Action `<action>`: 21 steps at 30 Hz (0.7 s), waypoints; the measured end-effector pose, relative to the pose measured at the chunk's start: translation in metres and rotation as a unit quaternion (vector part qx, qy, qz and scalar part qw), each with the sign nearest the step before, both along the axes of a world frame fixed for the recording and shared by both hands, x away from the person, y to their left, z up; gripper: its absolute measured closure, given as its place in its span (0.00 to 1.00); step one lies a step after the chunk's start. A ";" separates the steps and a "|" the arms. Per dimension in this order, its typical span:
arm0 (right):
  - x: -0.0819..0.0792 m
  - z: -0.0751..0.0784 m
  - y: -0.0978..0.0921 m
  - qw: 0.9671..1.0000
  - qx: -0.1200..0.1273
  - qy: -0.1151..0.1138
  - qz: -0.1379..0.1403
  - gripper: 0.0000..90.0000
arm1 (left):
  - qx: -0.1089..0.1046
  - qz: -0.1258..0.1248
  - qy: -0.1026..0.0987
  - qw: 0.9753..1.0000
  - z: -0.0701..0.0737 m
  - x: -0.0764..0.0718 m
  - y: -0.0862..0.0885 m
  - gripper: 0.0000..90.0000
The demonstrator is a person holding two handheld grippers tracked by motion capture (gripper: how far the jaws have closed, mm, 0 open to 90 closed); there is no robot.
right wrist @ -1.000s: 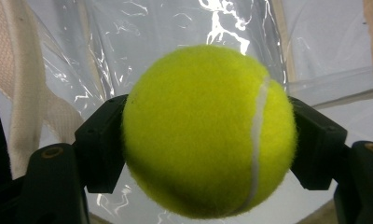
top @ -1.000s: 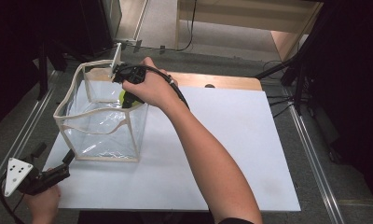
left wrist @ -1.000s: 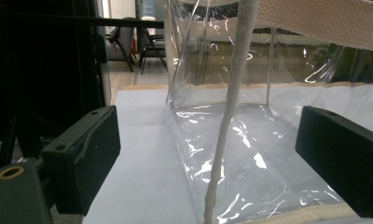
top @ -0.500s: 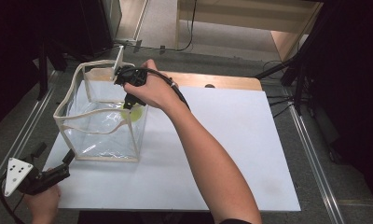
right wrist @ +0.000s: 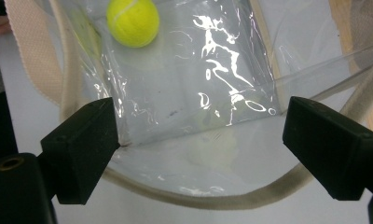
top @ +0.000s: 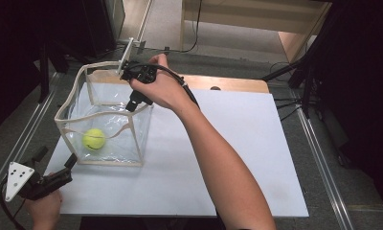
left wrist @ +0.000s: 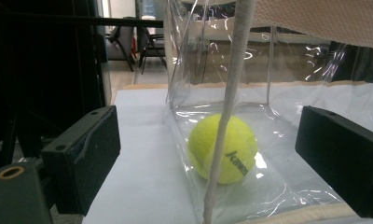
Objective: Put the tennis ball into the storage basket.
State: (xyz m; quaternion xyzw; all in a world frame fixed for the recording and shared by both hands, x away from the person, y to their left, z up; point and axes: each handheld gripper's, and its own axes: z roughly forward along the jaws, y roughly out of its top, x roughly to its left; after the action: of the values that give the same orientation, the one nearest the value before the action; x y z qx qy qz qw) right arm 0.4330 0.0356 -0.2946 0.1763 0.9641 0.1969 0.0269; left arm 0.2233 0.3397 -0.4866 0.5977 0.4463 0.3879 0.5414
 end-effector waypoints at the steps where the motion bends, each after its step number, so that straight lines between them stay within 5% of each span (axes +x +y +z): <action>1: -0.001 0.002 -0.001 1.000 -0.001 -0.002 -0.002 0.11 | 0.000 0.000 0.000 1.000 0.000 0.000 0.000 0.08; 15: -0.012 0.017 -0.018 1.000 0.006 -0.021 -0.011 0.09 | 0.001 0.001 0.001 1.000 0.000 0.000 0.000 0.08; 17: -0.014 0.017 -0.020 1.000 0.008 -0.018 -0.011 0.00 | 0.001 0.001 0.001 1.000 0.000 0.000 0.000 0.08; 21: -0.015 0.014 -0.026 1.000 0.003 -0.015 -0.015 0.00 | 0.002 0.001 0.001 1.000 0.000 0.000 0.000 0.08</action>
State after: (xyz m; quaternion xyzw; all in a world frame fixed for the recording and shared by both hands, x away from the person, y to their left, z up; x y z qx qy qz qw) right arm 0.4180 0.0101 -0.2809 0.1882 0.9603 0.2015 0.0435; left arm 0.2234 0.3396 -0.4866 0.5985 0.4470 0.3885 0.5395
